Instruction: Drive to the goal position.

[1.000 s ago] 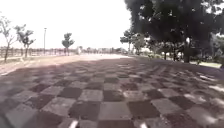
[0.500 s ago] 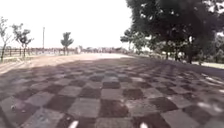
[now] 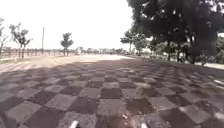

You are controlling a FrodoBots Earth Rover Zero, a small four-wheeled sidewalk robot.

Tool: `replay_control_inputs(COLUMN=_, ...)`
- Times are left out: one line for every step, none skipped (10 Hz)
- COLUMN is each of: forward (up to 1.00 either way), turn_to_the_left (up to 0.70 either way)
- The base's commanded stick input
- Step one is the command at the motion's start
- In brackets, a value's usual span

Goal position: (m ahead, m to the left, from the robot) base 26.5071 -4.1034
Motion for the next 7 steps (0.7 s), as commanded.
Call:
replay_control_inputs(forward=0.7, turn_to_the_left=0.0)
replay_control_inputs(forward=0.7, turn_to_the_left=0.0)
replay_control_inputs(forward=0.7, turn_to_the_left=0.0)
replay_control_inputs(forward=0.7, turn_to_the_left=0.0)
replay_control_inputs(forward=0.7, turn_to_the_left=0.0)
replay_control_inputs(forward=0.7, turn_to_the_left=0.0)
replay_control_inputs(forward=0.7, turn_to_the_left=0.0)
